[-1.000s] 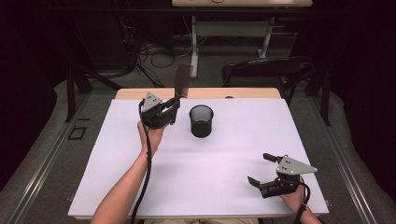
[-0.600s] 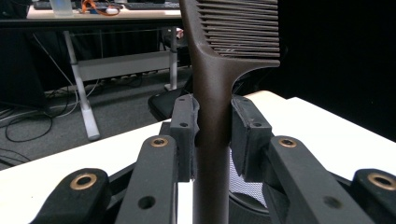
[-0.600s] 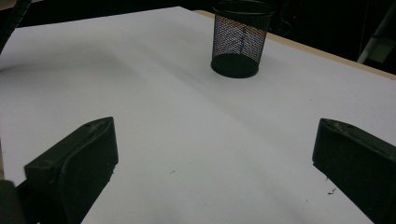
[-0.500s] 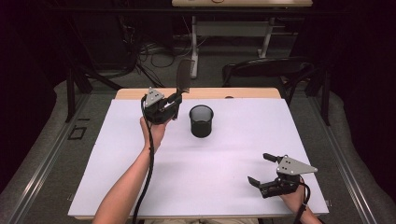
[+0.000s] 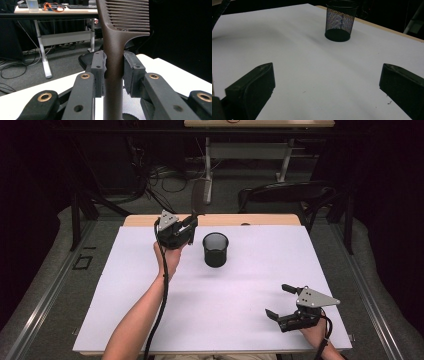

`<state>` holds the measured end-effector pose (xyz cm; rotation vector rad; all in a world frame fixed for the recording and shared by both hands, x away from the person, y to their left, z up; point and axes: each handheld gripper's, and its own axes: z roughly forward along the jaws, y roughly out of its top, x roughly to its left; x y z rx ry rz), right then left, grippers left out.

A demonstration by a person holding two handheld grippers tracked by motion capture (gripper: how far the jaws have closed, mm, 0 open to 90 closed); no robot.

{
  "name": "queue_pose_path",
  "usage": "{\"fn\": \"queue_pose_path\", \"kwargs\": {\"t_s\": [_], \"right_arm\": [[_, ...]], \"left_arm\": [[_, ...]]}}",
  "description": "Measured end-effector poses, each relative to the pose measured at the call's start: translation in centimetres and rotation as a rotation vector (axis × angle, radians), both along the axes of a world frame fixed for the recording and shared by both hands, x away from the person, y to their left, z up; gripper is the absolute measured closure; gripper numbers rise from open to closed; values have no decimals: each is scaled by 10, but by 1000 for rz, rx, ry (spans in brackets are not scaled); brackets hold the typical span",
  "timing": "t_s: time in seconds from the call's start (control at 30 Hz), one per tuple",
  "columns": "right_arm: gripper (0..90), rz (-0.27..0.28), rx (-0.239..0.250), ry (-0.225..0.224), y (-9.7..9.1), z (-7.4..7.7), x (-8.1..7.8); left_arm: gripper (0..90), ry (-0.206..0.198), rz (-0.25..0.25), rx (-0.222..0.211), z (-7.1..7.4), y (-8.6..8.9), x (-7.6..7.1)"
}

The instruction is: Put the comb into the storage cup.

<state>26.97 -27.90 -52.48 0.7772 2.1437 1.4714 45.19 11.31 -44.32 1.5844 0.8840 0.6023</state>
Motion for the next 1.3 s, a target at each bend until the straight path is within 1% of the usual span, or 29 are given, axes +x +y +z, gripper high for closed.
{"fn": "queue_pose_path", "kwargs": {"t_s": [0.17,0.23,0.5,0.77,1.3], "right_arm": [[0,0,-1,0,0,0,0],[0,0,1,-1,0,0,0],[0,-1,1,0,0,0,0],[0,0,0,2,0,0,0],[0,-1,1,0,-1,0,0]], "left_arm": [[726,2,-3,-2,1,-3,2],[726,4,-4,-10,1,-4,3],[726,1,-4,-20,3,-8,7],[726,2,-10,-18,4,-13,9],[726,-7,-22,-35,6,-22,13]]}}
